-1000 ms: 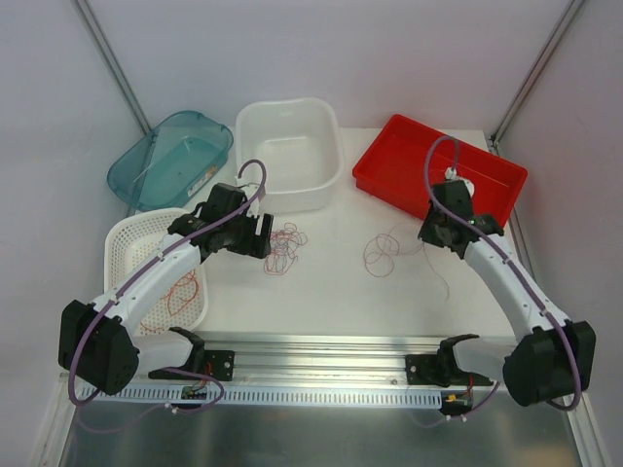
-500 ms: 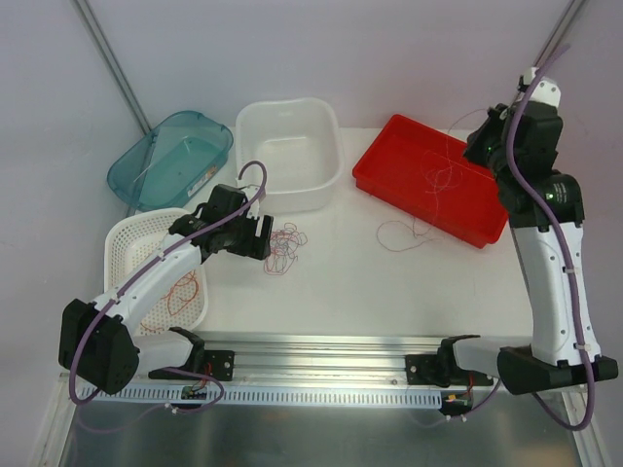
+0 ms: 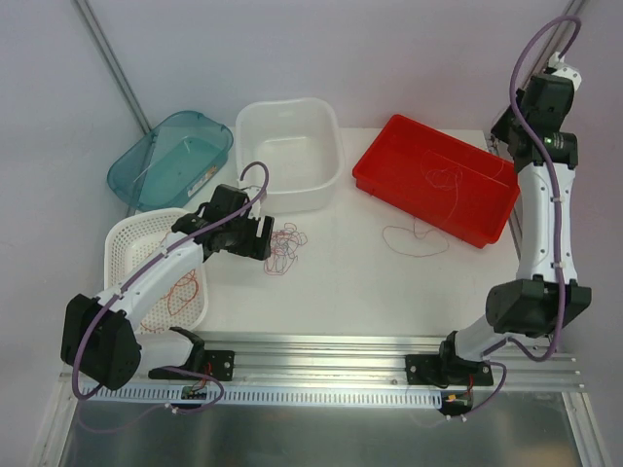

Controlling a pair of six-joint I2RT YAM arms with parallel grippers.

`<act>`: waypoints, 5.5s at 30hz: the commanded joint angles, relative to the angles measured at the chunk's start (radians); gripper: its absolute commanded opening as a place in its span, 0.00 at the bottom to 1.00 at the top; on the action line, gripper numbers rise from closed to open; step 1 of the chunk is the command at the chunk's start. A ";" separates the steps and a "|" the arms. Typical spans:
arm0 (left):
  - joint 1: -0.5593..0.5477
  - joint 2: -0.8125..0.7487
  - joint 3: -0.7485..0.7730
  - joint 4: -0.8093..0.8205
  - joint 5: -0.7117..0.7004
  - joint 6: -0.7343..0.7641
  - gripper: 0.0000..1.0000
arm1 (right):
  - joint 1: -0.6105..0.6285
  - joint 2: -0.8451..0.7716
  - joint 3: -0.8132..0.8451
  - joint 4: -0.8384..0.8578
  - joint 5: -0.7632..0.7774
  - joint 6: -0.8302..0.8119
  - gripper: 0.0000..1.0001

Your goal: Untangle the cables

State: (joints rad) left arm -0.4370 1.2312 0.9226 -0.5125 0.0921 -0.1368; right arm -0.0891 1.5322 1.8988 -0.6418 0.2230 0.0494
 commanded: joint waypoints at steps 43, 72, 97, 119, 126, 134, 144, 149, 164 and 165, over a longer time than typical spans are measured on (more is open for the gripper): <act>0.018 -0.012 -0.001 0.008 -0.014 0.020 0.74 | 0.267 0.209 -0.633 0.140 -0.189 -0.264 0.48; 0.029 -0.007 -0.002 0.006 0.001 0.019 0.74 | 0.158 -0.055 0.000 -0.041 -0.050 -0.255 0.01; 0.027 0.028 0.001 0.008 0.021 0.014 0.74 | 0.126 -0.097 -0.309 -0.059 0.075 -0.122 0.98; 0.020 0.308 0.085 0.158 0.041 -0.267 0.65 | 0.538 -0.642 -1.003 0.223 -0.266 0.033 0.97; -0.016 0.462 0.151 0.193 0.009 -0.293 0.46 | 0.614 -0.725 -1.158 0.255 -0.287 0.101 0.97; -0.083 0.389 0.102 0.226 0.024 -0.479 0.02 | 0.724 -0.730 -1.331 0.488 -0.338 0.211 0.98; -0.164 0.194 -0.048 0.348 0.066 -0.784 0.00 | 0.890 -0.554 -1.389 0.777 -0.306 0.326 0.92; -0.172 0.099 -0.100 0.399 0.074 -0.834 0.00 | 0.907 -0.476 -1.429 0.916 -0.274 0.412 0.78; -0.189 0.014 -0.154 0.450 0.095 -0.870 0.00 | 0.916 -0.192 -1.341 1.148 -0.298 0.510 0.63; -0.187 0.011 -0.156 0.453 0.095 -0.871 0.00 | 0.916 -0.178 -1.331 1.168 -0.298 0.512 0.61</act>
State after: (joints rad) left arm -0.6163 1.2877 0.7719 -0.1070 0.1745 -0.9890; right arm 0.8227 1.3224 0.5091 0.4088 -0.0689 0.5381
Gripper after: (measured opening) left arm 0.022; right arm 0.628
